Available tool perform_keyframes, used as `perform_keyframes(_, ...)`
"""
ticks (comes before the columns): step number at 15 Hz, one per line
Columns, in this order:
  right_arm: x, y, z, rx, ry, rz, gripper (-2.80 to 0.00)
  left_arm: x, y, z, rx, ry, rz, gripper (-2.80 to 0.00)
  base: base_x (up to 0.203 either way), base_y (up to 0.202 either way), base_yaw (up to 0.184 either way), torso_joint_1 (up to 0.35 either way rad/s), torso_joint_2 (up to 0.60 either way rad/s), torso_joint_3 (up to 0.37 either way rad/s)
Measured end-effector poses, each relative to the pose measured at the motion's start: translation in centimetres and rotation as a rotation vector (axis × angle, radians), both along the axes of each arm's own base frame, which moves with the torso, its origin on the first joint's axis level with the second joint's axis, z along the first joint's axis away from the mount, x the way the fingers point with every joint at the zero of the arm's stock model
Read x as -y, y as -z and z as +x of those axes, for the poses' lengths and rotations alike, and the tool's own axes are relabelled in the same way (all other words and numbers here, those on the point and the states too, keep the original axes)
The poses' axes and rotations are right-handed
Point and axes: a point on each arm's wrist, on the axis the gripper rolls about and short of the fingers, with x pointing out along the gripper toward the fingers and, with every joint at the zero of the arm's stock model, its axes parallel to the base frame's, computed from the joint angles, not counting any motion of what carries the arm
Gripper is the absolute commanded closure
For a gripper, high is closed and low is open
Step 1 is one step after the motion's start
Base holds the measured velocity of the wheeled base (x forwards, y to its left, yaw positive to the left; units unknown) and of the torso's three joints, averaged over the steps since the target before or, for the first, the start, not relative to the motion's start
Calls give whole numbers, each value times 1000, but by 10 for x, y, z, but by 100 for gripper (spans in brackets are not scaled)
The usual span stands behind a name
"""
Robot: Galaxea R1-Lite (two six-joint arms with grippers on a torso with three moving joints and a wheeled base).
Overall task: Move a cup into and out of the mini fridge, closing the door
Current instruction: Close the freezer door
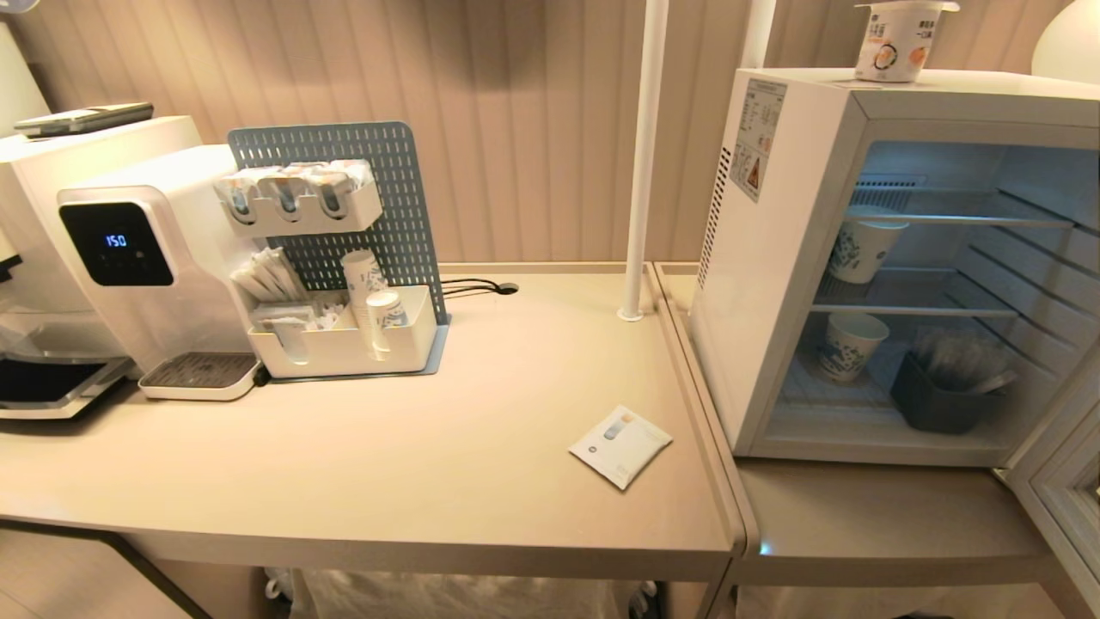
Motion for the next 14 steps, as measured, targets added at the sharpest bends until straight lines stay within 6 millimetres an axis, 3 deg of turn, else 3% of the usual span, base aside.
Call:
perform_keyframes(5, -7, 7, 0, -64, -232, 52, 0, 0, 0, 0, 0, -1, 0, 0, 0, 0, 0, 0, 0, 0)
perform_keyframes(14, -6, 14, -8, -54, -341, 27, 0, 0, 0, 0, 0, -1, 0, 0, 0, 0, 0, 0, 0, 0)
